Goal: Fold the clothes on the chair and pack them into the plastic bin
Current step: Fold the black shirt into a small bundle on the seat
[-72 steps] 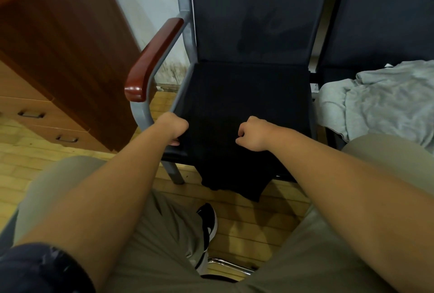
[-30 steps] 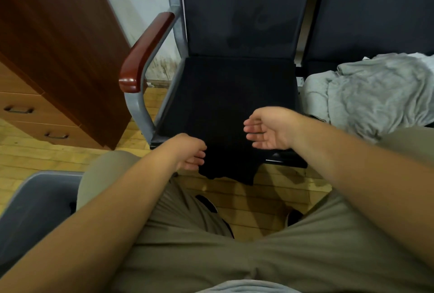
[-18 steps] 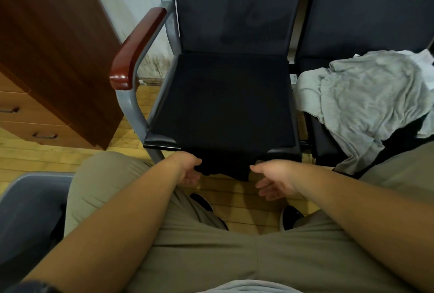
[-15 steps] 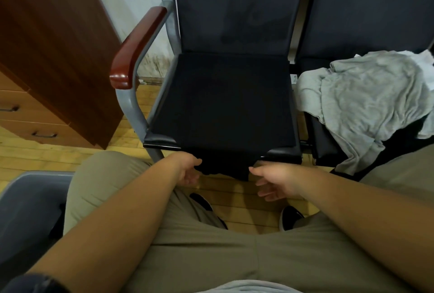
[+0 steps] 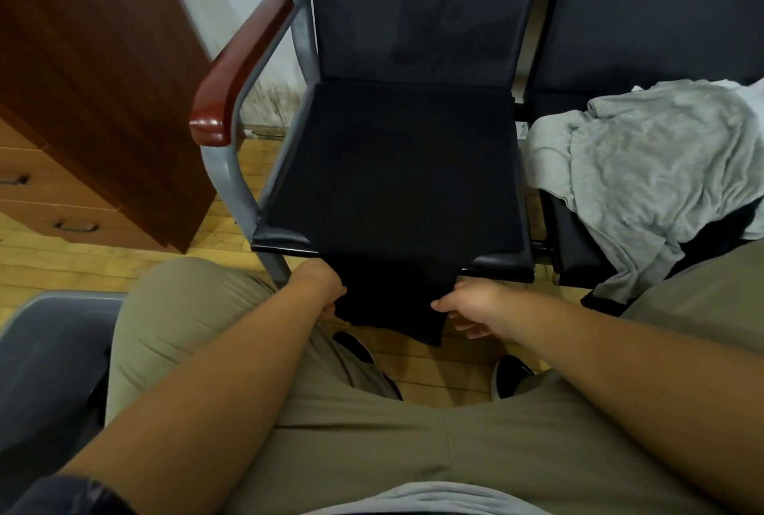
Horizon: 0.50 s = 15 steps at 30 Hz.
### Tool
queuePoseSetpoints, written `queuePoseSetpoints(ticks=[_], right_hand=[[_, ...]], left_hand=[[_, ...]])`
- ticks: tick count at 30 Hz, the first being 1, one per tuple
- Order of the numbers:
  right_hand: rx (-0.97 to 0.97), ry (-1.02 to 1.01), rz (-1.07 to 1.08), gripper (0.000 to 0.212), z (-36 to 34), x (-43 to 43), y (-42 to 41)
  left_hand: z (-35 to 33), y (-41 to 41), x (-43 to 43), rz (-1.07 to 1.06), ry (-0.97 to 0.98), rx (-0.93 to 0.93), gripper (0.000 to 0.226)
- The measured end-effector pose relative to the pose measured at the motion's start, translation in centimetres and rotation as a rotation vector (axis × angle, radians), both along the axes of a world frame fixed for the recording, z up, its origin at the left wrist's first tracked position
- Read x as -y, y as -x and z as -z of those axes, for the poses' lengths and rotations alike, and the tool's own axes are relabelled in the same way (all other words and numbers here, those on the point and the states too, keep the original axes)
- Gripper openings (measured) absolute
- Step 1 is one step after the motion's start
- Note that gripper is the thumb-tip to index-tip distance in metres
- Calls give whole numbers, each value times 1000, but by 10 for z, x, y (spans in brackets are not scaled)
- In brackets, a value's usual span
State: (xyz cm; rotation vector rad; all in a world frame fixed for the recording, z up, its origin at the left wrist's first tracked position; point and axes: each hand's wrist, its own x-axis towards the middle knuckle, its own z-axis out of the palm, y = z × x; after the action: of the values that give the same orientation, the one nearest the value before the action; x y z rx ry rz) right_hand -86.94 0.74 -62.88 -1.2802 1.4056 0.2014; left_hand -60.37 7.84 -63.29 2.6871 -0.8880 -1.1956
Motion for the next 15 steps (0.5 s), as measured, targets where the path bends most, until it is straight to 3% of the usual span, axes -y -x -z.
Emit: queuePoseSetpoints(ticks=[6,9,11,15], right_hand=[[-32,157,-46,29,-16,-1,-3],[24,200,-11,40,-36,1,-1],[60,252,15,53,-53,4,0],[81,379,-6,19,-88,16,-2]], left_hand=[[-28,-2,2,142,-137,96,31],[-40,-8,-1,159,3,92,31],[-51,-9,-4,49,73,-4,32],[-77,-12,-2,-214,326,-201,42]])
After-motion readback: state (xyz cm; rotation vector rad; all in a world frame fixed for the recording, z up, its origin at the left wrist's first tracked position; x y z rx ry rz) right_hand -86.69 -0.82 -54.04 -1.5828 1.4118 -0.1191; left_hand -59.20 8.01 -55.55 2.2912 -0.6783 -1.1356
